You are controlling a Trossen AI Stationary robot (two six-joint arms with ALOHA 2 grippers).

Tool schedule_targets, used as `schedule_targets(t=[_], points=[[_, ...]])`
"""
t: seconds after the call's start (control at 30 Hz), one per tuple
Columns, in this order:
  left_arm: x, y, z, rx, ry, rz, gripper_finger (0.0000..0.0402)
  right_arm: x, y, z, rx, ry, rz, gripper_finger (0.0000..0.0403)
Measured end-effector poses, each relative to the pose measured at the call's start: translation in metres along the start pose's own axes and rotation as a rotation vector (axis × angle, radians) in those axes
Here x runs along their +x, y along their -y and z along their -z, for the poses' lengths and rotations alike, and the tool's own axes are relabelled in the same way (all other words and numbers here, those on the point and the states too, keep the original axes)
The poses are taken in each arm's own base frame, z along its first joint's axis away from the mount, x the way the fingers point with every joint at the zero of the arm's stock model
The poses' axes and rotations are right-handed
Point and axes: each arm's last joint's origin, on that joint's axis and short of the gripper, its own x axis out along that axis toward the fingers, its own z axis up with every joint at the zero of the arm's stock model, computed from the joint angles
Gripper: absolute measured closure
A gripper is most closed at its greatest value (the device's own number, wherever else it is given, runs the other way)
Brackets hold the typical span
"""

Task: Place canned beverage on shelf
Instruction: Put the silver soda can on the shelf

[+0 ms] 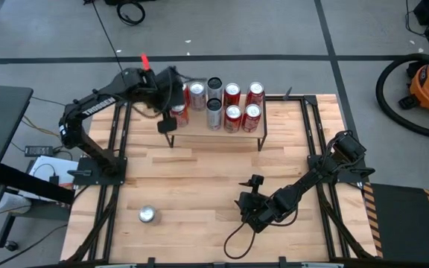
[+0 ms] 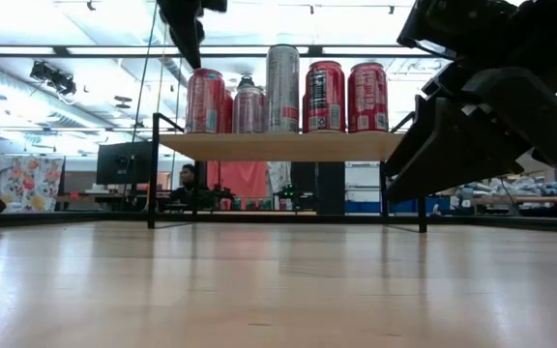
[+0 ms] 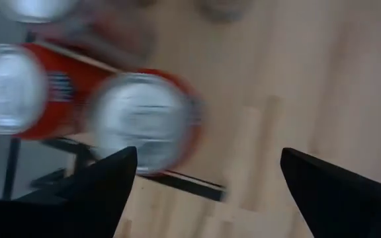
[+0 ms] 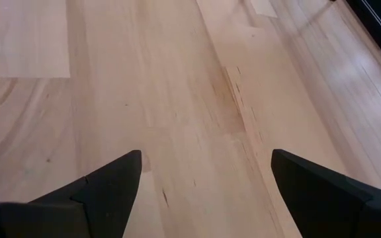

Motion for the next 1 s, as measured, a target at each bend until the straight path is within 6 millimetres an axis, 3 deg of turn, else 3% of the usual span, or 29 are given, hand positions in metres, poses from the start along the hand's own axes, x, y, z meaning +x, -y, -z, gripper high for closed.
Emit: schedule_targets(t=[0.2, 0.33, 0.47, 0.63, 0.8, 1.0], points=[[-0.003, 0.061, 0.003, -0.042, -0.086, 0.155, 0.0017, -0.003, -0.005, -0.002, 0.023, 0.023, -0.036, 0.0055], [-0.006, 0.116, 0.010, -0.037, -0.120, 0.202, 0.0017, -0.008, -0.011, -0.001, 0.001, 0.045, -0.066, 0.0055], [-0.014, 0.173, 0.024, -0.061, -0.099, 0.204, 0.0023, -0.014, -0.017, -0.005, -0.049, 0.091, -0.098, 0.0055], [-0.020, 0.230, 0.054, -0.254, -0.076, 0.197, 0.0032, -0.018, -0.021, -0.015, -0.102, 0.142, -0.110, 0.0055], [-0.012, 0.269, 0.094, -0.431, -0.069, 0.126, 0.0033, -0.016, -0.022, -0.025, -0.139, 0.196, -0.123, 0.0055], [0.008, 0.291, 0.133, -0.597, -0.086, 0.049, 0.0033, -0.004, -0.015, -0.042, -0.181, 0.247, -0.178, 0.0055]])
